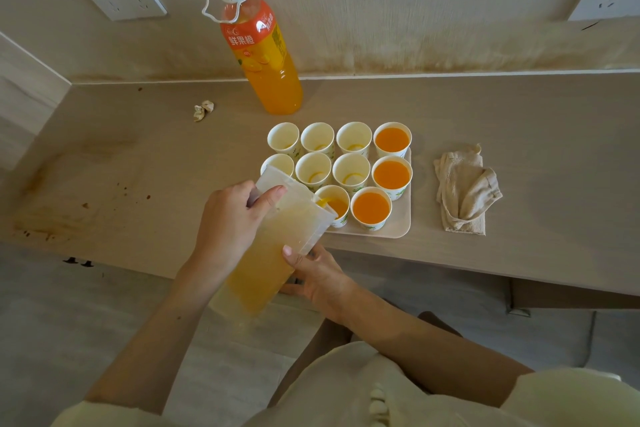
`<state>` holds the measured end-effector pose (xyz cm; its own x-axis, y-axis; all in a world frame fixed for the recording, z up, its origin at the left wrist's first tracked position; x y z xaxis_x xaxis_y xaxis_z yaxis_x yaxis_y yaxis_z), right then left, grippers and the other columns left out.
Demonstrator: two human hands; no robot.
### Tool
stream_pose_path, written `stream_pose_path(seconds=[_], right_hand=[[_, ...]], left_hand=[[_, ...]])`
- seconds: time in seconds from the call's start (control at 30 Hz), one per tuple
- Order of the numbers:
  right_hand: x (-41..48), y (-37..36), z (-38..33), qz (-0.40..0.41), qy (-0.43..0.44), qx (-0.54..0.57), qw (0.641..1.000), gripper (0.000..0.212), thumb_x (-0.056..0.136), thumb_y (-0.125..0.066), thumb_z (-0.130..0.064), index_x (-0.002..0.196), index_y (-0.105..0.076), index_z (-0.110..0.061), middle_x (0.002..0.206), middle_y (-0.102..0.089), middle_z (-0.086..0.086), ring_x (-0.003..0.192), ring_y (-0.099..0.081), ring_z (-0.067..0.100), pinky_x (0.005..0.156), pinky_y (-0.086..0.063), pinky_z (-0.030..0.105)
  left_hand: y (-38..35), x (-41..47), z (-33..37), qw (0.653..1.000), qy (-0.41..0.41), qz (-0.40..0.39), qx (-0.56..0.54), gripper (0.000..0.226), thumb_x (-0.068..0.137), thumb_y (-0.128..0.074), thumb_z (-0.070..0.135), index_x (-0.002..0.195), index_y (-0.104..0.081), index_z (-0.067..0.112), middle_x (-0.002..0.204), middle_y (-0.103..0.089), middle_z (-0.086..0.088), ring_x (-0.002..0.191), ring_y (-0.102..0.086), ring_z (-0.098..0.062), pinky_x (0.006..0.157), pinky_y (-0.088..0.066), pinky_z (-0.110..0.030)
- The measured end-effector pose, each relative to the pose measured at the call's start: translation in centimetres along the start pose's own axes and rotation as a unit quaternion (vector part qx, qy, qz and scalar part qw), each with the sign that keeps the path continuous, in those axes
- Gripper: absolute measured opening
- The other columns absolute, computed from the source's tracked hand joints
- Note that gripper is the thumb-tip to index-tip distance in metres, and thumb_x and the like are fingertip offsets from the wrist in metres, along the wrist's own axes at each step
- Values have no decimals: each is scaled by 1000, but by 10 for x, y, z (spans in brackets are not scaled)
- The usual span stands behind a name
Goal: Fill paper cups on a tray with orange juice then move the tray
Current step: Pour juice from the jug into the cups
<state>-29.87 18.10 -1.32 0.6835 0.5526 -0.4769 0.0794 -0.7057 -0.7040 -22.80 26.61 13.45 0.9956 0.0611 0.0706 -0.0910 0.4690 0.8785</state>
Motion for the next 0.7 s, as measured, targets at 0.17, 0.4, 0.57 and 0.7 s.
stream_pose_path(seconds=[0.17,0.4,0.57,0.7], right_hand=[[1,0,0,1,0,1,1000,116,40,-93,-55,138,-40,-24,134,-57,4,120,-58,26,93,-54,48],[1,0,0,4,-2,4,1000,114,40,-93,-54,137,-41,-24,133,-57,4,119,-59,26,89,-56,44],[3,0,1,0,-1,6,1000,114,42,-93,-53,139,-40,-24,134,-57,5,120,-58,27,91,-55,47],[4,0,1,-5,0,6,1000,115,42,-93,-53,139,-40,-23,134,-57,6,120,-59,27,93,-54,48]], left_hand=[[1,1,2,1000,4,-2,-1,53,86,-63,43,53,-30,17,48,-33,8,46,-33,-10,47,-23,-26],[1,0,2,1000,8,-3,-8,53,86,-63,42,53,-31,17,48,-33,8,46,-33,-10,48,-24,-26],[2,0,4,1000,13,-3,-10,53,86,-64,41,52,-31,19,48,-33,10,46,-33,-9,48,-24,-24],[2,0,4,1000,15,-2,-6,52,86,-64,41,51,-31,20,47,-34,10,45,-33,-9,47,-22,-21]])
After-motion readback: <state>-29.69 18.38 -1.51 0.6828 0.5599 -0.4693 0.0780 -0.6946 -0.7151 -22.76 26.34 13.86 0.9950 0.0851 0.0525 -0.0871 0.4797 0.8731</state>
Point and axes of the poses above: each hand's wrist, its own x-axis towards the middle knuckle, its own y-axis out of the back of the hand, z = x × y, the point moved 7 cm from there along x, towards the middle knuckle
